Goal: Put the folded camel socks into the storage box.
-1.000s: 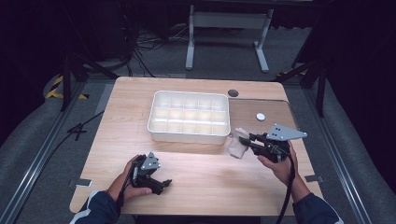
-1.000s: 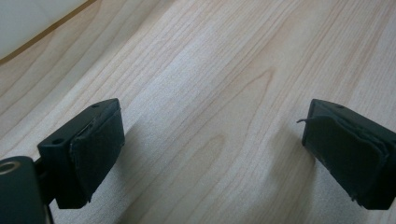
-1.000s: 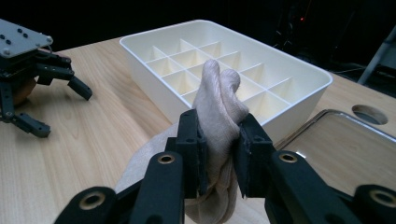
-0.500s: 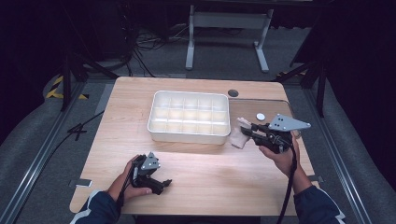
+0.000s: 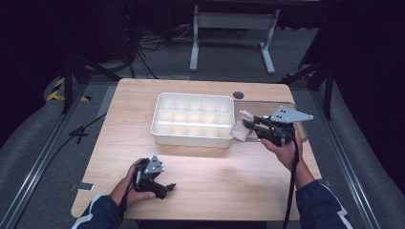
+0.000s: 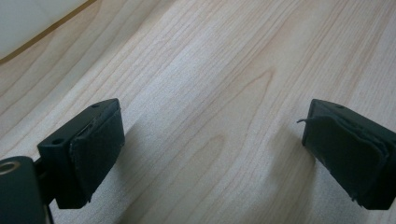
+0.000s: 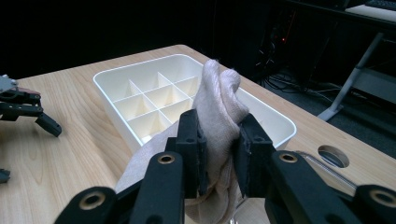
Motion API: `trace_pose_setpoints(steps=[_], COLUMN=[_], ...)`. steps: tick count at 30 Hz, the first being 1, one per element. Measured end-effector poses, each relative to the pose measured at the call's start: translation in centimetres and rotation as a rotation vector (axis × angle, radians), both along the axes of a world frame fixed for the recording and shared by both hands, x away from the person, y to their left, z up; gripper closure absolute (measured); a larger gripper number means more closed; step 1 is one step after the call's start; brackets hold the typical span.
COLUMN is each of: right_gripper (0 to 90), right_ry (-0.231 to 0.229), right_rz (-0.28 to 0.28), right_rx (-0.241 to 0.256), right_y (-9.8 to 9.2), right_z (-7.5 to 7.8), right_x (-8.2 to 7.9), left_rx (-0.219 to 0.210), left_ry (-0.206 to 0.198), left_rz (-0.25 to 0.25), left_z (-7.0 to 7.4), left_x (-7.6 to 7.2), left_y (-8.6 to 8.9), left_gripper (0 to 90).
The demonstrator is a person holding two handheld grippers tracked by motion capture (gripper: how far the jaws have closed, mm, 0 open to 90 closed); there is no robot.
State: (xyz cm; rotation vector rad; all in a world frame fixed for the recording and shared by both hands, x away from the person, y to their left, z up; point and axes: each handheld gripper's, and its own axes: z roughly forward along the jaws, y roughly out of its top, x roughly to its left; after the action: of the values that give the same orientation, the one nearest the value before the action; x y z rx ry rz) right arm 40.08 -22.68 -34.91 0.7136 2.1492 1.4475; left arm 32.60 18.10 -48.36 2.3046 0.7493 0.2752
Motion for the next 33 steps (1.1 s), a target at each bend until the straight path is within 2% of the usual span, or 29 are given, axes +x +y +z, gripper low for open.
trace_pose_setpoints(steps=[10,15,19,21,27,33], right_gripper=[74.1,74.1,74.1,74.1,74.1,74.1], right_ry=[-0.013,-0.018,-0.014,-0.005,0.001,0.011], right_rz=[-0.006,-0.007,-0.016,-0.018,-0.029,-0.025], right_rx=[-0.029,-0.068,-0.103,-0.096,-0.141,-0.148], right_y=[1.3,2.2,3.1,3.3,4.4,4.8], right_z=[0.2,0.2,-0.4,-0.6,-1.4,-2.1], right_x=[1.4,2.0,2.8,3.1,4.0,4.5], left_rx=[0.0,-0.005,-0.004,-0.003,0.0,0.002], left_ry=[0.0,0.001,0.0,0.001,-0.001,-0.001], left_rz=[0.0,0.004,0.004,0.003,0.002,-0.002], left_z=[0.0,0.0,0.0,0.0,0.0,0.0], left_x=[0.0,0.0,0.0,0.0,0.0,0.0], left_y=[0.0,0.0,0.0,0.0,0.0,0.0], left_gripper=[5.9,5.9,5.9,5.9,5.7,5.6])
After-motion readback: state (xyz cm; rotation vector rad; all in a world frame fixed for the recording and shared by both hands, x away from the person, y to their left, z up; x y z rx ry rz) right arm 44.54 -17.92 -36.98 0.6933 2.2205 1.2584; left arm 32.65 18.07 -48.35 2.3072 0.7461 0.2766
